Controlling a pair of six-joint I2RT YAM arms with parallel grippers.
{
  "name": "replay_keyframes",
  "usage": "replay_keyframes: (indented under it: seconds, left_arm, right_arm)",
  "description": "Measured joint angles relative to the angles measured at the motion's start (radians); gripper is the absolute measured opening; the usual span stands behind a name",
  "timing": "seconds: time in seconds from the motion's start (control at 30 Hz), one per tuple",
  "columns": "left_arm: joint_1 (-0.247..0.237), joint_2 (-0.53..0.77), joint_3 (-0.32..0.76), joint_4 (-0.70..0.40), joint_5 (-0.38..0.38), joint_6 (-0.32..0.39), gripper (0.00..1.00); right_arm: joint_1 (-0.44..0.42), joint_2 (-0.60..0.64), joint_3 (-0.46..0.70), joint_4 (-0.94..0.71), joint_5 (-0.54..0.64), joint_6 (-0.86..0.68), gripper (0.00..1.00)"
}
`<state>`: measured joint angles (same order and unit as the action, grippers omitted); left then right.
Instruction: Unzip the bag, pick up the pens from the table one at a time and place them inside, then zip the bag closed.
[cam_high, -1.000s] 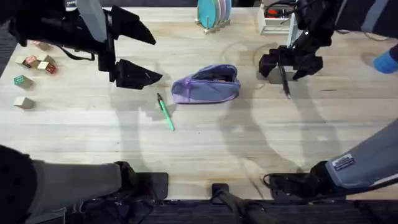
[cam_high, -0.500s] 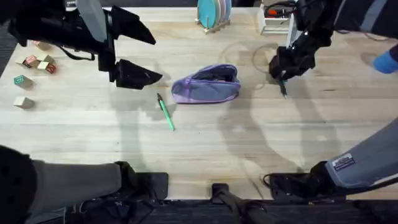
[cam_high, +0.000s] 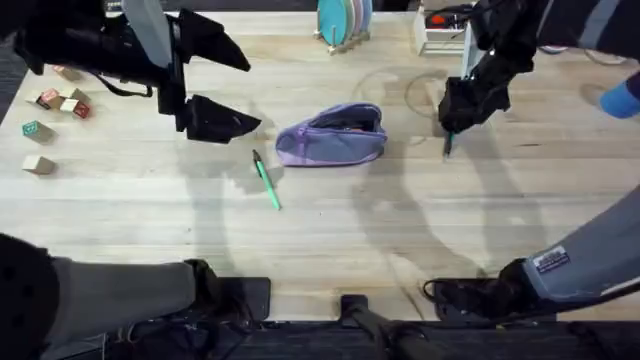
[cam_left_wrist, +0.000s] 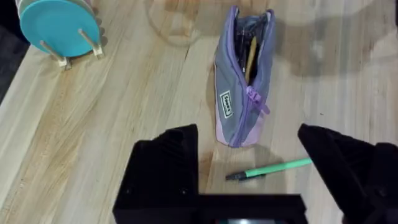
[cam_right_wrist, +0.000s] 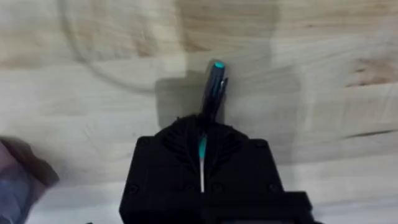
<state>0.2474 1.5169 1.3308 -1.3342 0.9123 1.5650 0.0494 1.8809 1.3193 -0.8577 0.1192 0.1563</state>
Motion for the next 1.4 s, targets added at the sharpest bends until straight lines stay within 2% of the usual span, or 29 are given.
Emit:
replay_keyframes:
  seconds: [0.23,0.53,0.73,0.87,1.0,1.1,1.4]
  left_arm:
    - [0.000,0.000,0.000,0.000,0.000,0.000,0.995]
    - [0.000,0.000,0.000,0.000,0.000,0.000,0.995]
    - [0.000,0.000,0.000,0.000,0.000,0.000,0.995]
    - [0.000,0.000,0.000,0.000,0.000,0.000,0.995]
    - [0.000,0.000,0.000,0.000,0.000,0.000,0.995]
    - [0.000,0.000,0.000,0.000,0.000,0.000,0.995]
    - [0.000,0.000,0.000,0.000,0.000,0.000,0.995]
  right_arm:
    - [0.036,-0.018,0.060,-0.076,0.001,-0.119,0.030]
    - [0.220,-0.218,0.109,-0.071,0.001,-0.359,0.031]
    - [0.360,-0.242,0.111,-0.093,0.001,-0.658,0.031]
    - [0.416,-0.240,0.111,-0.118,0.001,-0.879,0.031]
    - [0.457,-0.240,0.111,-0.155,0.002,-1.105,0.031]
    - [0.478,-0.240,0.111,-0.155,0.007,-1.219,0.031]
    - [0.502,-0.240,0.111,-0.155,0.013,-1.340,0.032]
